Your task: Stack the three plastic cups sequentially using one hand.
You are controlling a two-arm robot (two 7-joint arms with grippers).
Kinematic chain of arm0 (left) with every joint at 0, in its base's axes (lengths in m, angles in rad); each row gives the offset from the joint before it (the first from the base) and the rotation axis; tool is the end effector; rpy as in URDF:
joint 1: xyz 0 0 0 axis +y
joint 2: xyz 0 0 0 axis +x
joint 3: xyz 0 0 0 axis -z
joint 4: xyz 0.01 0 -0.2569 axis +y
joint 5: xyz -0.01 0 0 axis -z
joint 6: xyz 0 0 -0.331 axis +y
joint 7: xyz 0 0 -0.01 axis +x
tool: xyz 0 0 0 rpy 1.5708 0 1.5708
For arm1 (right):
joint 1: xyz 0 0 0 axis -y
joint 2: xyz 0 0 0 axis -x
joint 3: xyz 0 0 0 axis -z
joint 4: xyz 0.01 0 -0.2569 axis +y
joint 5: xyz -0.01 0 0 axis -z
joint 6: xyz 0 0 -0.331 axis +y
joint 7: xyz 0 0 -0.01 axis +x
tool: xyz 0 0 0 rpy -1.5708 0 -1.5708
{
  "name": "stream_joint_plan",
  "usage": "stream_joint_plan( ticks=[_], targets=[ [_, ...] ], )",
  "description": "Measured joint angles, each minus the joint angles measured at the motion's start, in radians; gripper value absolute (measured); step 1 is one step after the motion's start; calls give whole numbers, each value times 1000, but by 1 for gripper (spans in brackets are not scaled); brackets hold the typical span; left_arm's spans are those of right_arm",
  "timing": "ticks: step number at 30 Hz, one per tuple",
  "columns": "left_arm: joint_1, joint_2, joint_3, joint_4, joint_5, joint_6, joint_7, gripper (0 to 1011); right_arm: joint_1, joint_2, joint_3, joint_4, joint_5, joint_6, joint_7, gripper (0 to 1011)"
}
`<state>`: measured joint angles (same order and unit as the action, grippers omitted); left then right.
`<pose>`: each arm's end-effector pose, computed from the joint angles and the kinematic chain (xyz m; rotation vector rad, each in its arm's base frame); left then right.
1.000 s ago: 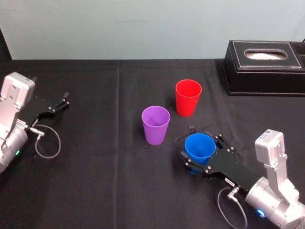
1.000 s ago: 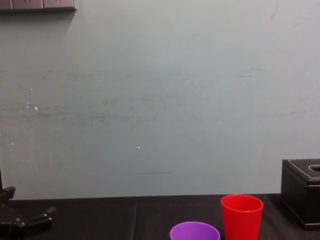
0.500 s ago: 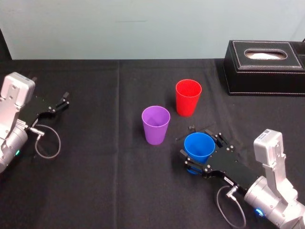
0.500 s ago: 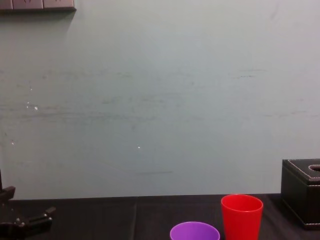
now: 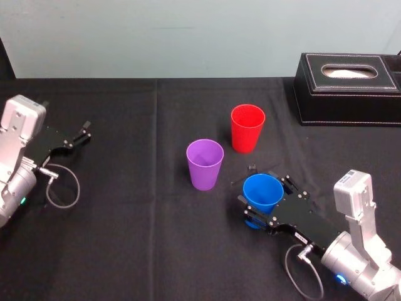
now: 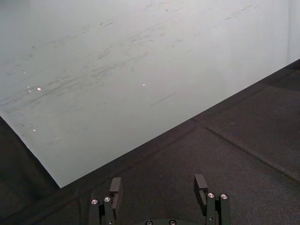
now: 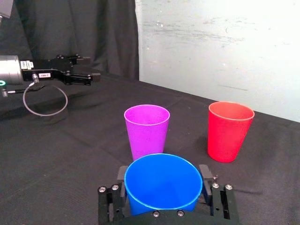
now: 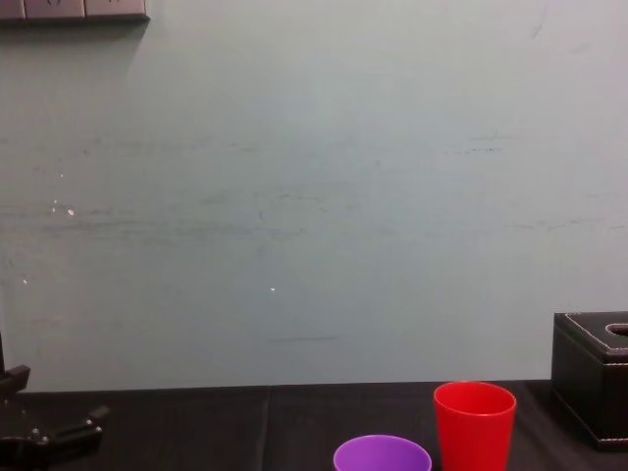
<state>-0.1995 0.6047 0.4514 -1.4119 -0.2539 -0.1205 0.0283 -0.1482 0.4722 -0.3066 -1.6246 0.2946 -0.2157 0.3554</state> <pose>0.3737 0.0580 -0.2799 0.3046 -0.2850 1.2480 0.2914 -0.0184 -0.3139 -0.0920 -0.0659 -0.8843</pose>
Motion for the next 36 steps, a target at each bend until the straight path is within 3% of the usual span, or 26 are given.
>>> stream_joint_plan(
  ticks=[5, 20, 36],
  targets=[
    [0, 0, 0, 0, 0, 0, 0, 1005, 0, 0, 0, 0, 0, 0, 0, 821],
    [0, 0, 0, 0, 0, 0, 0, 1005, 3, -6, 14, -9, -3, 5, 5, 755],
    [0, 0, 0, 0, 0, 0, 0, 1005, 102, -47, 49, -36, -22, 94, 21, 750]
  ],
)
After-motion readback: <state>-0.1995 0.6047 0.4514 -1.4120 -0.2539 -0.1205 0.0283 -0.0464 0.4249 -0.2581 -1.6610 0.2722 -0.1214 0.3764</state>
